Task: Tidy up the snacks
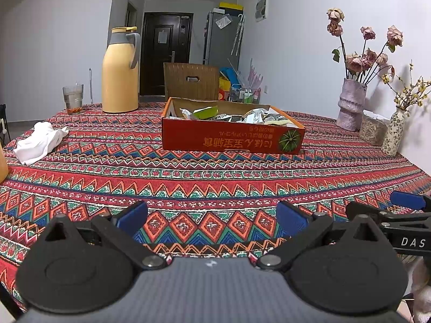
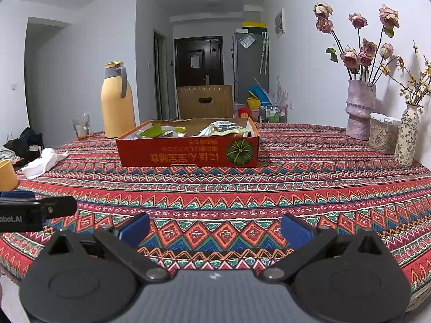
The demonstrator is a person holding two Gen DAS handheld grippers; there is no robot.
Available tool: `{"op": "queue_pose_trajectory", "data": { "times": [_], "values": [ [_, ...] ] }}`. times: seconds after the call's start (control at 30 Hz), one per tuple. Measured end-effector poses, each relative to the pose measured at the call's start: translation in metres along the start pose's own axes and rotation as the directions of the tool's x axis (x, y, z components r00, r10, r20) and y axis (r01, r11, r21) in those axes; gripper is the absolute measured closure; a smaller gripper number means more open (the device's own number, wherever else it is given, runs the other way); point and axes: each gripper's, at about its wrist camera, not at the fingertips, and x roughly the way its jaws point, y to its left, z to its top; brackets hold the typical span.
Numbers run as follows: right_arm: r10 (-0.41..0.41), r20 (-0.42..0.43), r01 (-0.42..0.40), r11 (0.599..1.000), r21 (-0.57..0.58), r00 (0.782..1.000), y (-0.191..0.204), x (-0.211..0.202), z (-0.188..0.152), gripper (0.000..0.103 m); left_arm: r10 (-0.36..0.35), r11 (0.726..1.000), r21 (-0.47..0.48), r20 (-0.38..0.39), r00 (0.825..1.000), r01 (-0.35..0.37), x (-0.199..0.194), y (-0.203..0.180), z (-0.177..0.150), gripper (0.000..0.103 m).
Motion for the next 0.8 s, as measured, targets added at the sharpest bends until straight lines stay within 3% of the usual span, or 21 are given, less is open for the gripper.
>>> {"op": "queue_pose_trajectory", "data": {
  "times": [0.8],
  "values": [
    [-0.006, -0.003, 0.006, 1.0, 0.001, 1.0, -0.0016, 0.0002, 0.0008, 0.0, -0.002, 1.0, -0.003, -0.001, 1.0, 0.002, 0.0, 0.0004, -0.0005, 0.0]
  ]
}}
